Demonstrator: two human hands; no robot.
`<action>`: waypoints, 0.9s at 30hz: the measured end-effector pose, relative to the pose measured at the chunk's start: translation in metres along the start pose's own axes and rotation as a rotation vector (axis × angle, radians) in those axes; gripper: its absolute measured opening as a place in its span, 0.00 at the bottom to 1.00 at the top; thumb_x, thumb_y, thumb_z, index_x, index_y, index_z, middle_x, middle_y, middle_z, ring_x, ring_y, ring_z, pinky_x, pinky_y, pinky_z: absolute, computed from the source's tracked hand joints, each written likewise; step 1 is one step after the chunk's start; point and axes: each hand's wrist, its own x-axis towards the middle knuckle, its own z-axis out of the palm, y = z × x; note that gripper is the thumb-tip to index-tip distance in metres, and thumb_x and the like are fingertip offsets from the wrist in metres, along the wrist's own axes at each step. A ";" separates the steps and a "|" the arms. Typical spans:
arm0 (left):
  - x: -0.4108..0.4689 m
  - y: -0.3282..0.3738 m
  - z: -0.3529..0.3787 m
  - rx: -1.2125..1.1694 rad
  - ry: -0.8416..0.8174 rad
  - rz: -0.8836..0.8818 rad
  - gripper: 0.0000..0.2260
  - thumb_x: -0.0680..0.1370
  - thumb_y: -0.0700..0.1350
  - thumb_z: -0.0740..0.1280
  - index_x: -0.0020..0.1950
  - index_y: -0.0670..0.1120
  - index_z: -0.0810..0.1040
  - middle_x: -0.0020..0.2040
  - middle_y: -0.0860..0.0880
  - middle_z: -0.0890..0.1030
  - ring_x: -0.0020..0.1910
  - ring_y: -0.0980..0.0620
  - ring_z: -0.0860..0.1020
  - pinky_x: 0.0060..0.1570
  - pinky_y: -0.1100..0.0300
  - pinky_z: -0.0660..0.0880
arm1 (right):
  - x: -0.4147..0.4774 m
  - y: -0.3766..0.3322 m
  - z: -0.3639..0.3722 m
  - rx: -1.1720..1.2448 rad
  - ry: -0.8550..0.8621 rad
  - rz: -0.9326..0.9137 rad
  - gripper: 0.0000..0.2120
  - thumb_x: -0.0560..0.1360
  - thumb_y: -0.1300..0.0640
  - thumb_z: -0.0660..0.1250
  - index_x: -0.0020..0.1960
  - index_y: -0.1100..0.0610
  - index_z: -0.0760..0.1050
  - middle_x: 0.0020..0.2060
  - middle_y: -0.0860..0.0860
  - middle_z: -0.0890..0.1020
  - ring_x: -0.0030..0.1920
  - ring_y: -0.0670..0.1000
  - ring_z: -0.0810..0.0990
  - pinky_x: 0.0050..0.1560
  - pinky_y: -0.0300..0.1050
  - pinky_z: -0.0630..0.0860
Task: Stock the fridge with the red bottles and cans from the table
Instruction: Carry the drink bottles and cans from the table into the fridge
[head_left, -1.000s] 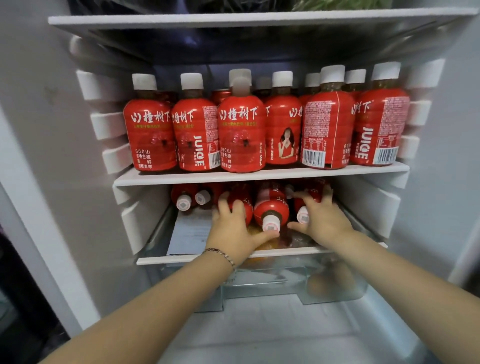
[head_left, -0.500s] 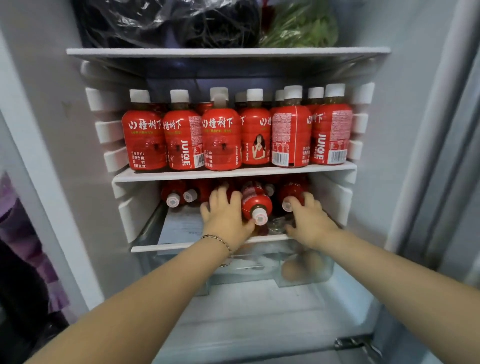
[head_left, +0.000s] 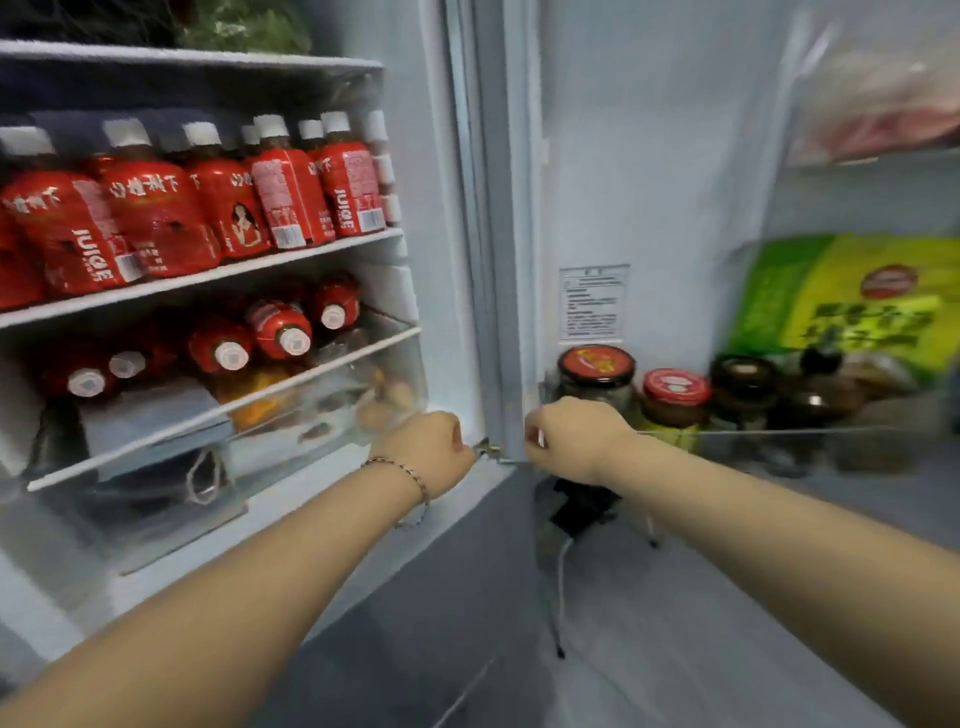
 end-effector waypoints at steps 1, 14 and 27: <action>-0.003 0.022 0.007 0.009 -0.024 0.047 0.07 0.76 0.49 0.60 0.41 0.48 0.72 0.47 0.46 0.78 0.48 0.45 0.75 0.46 0.58 0.71 | -0.020 0.014 -0.002 -0.002 0.011 0.051 0.13 0.77 0.50 0.59 0.55 0.53 0.77 0.54 0.55 0.80 0.56 0.58 0.78 0.48 0.45 0.72; -0.068 0.399 0.085 0.013 -0.185 0.757 0.07 0.77 0.50 0.59 0.45 0.48 0.71 0.54 0.45 0.78 0.53 0.45 0.76 0.46 0.57 0.70 | -0.349 0.241 -0.043 -0.082 0.016 0.778 0.13 0.78 0.49 0.58 0.55 0.54 0.77 0.53 0.55 0.80 0.53 0.57 0.78 0.41 0.44 0.69; -0.232 0.838 0.180 -0.038 -0.328 1.247 0.08 0.78 0.48 0.59 0.52 0.47 0.75 0.53 0.46 0.78 0.51 0.46 0.76 0.43 0.59 0.69 | -0.733 0.449 -0.096 -0.078 0.002 1.418 0.14 0.78 0.51 0.58 0.56 0.55 0.77 0.53 0.55 0.80 0.53 0.57 0.78 0.48 0.46 0.73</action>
